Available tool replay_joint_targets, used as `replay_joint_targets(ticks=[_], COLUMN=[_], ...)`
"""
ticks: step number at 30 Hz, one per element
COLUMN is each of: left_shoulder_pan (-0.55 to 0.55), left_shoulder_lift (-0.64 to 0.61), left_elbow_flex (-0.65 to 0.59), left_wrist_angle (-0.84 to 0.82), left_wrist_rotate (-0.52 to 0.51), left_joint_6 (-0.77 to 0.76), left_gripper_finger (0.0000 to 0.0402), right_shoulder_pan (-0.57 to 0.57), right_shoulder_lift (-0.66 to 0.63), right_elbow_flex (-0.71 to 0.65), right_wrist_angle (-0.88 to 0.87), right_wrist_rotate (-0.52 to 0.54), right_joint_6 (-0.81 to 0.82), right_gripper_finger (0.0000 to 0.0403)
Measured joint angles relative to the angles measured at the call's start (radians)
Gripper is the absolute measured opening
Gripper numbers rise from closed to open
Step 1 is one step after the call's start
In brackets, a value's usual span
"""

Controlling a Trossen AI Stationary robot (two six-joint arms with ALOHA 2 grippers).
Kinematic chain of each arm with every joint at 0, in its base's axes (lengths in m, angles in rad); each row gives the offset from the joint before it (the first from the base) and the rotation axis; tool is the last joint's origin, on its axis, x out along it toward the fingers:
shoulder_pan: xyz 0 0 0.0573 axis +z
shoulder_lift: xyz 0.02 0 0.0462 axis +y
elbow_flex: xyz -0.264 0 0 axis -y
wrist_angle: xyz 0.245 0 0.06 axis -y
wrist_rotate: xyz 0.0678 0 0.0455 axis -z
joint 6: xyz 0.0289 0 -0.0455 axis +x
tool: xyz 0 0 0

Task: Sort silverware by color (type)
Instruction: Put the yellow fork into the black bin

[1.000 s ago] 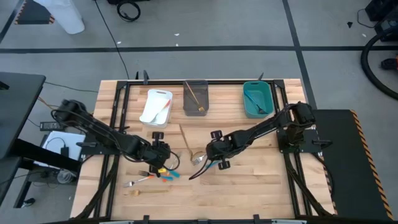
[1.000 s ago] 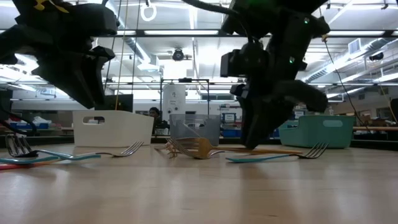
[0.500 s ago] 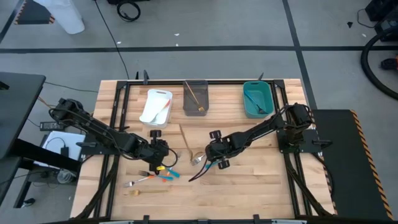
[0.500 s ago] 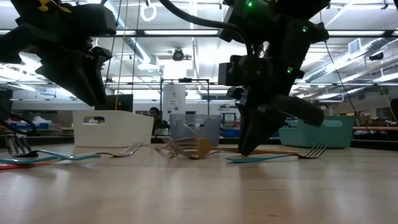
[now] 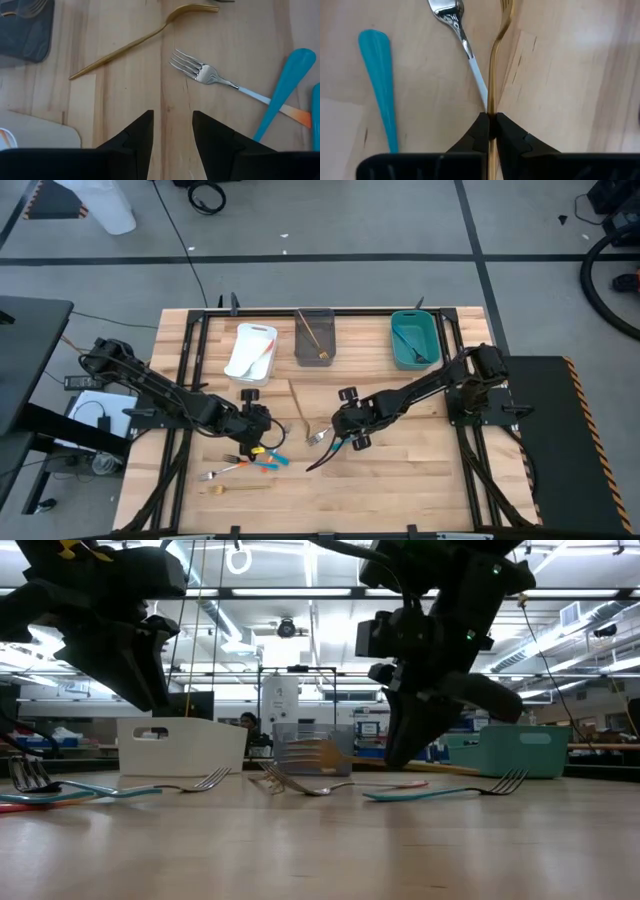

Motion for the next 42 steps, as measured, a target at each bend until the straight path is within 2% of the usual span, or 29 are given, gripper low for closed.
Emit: replay_joint_targets(ticks=[11, 21, 29, 33, 42], left_shoulder_pan=[0.0, 0.0, 0.004, 0.022, 0.078], left_shoulder_lift=[0.0, 0.0, 0.0, 0.0, 0.001], left_elbow_flex=[0.0, 0.0, 0.001, 0.002, 0.002], left_wrist_angle=[0.0, 0.0, 0.069, 0.141, 0.251], left_wrist_rotate=[0.0, -0.005, 0.029, 0.073, 0.085], left_joint_6=[0.0, -0.011, -0.041, -0.045, -0.069], left_gripper_finger=[0.0146, 0.0146, 0.0146, 0.0146, 0.0146], right_shoulder_pan=[-0.003, -0.014, -0.015, -0.013, -0.012], right_shoulder_lift=[-0.008, -0.008, -0.01, -0.01, -0.01], right_elbow_flex=[0.005, 0.093, 0.145, 0.146, 0.146], right_wrist_angle=[-0.001, -0.07, -0.124, -0.125, -0.138], right_wrist_rotate=[0.028, 0.053, 0.086, 0.137, 0.258], right_joint_6=[0.004, -0.056, -0.231, -0.352, -0.604], right_gripper_finger=[0.0023, 0.0023, 0.0023, 0.0024, 0.0024])
